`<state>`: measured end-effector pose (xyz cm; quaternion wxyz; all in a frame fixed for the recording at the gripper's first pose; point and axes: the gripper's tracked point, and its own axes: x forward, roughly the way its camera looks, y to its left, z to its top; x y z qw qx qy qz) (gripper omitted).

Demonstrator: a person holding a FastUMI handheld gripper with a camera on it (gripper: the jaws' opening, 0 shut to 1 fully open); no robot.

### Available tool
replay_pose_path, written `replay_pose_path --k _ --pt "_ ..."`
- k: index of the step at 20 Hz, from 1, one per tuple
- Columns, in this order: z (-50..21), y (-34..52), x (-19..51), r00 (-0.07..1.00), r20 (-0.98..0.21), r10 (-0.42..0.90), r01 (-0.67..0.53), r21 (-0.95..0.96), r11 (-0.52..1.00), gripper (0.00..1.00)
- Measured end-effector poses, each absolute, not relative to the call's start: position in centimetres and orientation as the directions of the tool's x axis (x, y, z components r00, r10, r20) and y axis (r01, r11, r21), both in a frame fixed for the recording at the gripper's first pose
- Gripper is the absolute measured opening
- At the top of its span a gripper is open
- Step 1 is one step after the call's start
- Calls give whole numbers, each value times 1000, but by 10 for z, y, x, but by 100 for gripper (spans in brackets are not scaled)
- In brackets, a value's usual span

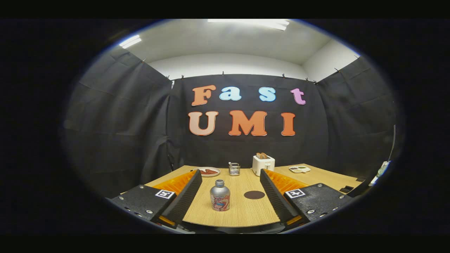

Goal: Take the bottle from table, then pour the juice into the cup, finally place the bottle on the coaster

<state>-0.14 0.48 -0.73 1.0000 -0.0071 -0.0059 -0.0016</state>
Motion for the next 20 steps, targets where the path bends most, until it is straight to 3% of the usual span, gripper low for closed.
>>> replay_pose_path --k 12,20 --pt "-32 5 11 999 -37 7 -6 10 1000 98" --pt "-33 15 24 1000 11 -5 4 48 999 98"
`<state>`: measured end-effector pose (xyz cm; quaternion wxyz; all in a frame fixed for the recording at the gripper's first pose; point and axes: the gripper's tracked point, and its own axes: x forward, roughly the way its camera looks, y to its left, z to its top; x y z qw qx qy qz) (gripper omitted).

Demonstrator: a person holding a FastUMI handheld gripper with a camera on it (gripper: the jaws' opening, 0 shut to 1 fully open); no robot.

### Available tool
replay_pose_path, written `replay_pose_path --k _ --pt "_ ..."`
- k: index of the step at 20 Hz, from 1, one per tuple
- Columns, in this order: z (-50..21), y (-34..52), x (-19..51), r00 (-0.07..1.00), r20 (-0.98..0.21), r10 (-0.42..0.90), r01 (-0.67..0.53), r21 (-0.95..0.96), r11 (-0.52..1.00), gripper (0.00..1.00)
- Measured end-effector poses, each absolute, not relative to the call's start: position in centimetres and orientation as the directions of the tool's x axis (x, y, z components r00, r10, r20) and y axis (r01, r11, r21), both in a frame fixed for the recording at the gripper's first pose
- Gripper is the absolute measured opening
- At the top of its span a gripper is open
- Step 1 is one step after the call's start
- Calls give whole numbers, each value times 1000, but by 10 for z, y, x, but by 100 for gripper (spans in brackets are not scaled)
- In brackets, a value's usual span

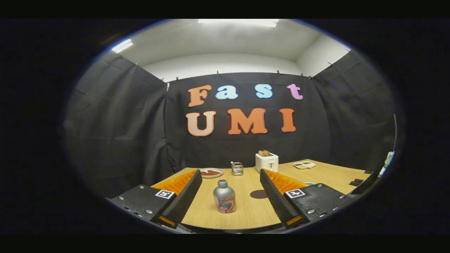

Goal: Take the bottle from table, then pour the juice into the cup, finally place the bottle on the coaster

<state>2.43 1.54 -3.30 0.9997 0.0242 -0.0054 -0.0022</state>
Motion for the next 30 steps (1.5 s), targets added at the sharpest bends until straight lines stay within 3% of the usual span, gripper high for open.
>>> replay_pose_path --k 16,24,30 --pt "-129 23 81 996 -69 -54 54 5 999 98" --pt "-191 42 118 983 -184 10 -20 -54 998 98" --pt "-214 38 123 969 -247 -12 -8 -79 997 98"
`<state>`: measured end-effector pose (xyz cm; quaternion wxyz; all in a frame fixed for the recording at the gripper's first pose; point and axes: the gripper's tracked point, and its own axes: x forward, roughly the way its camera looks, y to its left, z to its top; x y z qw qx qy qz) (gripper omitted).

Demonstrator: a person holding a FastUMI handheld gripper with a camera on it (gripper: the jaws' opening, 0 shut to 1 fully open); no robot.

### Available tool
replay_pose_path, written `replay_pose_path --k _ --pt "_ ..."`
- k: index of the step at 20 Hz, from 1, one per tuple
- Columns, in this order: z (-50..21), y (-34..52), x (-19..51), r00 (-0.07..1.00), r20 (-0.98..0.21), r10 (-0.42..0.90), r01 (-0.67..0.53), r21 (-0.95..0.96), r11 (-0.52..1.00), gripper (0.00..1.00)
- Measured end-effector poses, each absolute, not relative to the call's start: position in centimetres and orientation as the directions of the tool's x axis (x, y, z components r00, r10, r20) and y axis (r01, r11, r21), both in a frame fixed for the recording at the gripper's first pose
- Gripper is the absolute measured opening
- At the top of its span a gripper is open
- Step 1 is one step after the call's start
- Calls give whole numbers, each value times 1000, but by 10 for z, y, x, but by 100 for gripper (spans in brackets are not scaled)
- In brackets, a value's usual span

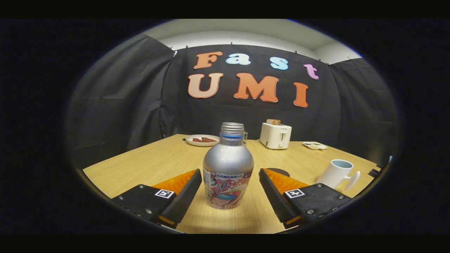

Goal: Take the bottle from table, then pour the juice into the cup, finally place the bottle on the coaster

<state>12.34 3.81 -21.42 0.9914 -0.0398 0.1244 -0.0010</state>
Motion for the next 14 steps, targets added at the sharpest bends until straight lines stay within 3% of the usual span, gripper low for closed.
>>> replay_pose_path --k 5,14 --pt "-238 36 125 952 -305 -3 -13 -51 999 97" --pt "-249 40 123 946 -324 8 -36 -81 996 77"
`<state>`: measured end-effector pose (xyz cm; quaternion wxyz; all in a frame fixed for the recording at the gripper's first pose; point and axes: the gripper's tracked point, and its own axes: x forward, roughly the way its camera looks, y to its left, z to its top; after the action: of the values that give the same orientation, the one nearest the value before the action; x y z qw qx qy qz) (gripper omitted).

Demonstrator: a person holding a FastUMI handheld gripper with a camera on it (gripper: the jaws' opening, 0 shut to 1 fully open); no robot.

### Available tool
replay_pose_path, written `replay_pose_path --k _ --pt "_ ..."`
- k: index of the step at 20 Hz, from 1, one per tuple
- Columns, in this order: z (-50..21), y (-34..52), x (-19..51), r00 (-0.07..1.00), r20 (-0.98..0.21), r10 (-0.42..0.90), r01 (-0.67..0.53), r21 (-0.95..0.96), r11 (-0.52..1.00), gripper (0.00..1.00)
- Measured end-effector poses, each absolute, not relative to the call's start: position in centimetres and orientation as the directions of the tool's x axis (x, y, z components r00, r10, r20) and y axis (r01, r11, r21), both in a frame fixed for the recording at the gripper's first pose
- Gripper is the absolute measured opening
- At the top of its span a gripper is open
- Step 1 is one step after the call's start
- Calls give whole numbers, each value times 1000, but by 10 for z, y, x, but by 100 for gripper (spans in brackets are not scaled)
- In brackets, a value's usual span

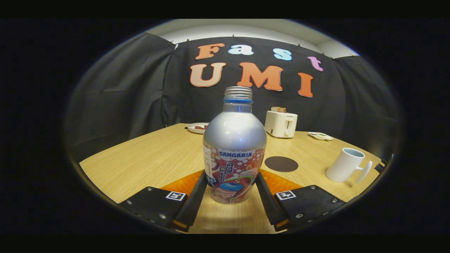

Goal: Take the bottle from table, then pour the juice into the cup, finally place the bottle on the coaster

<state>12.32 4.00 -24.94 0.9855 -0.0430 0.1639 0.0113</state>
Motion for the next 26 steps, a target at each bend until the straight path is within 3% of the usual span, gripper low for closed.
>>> replay_pose_path --k 8,19,26 --pt "-209 33 132 955 -296 25 -25 2 1000 76" --pt "-189 22 140 935 -344 88 37 342 939 76" --pt "-178 9 145 936 -333 118 98 565 819 76"
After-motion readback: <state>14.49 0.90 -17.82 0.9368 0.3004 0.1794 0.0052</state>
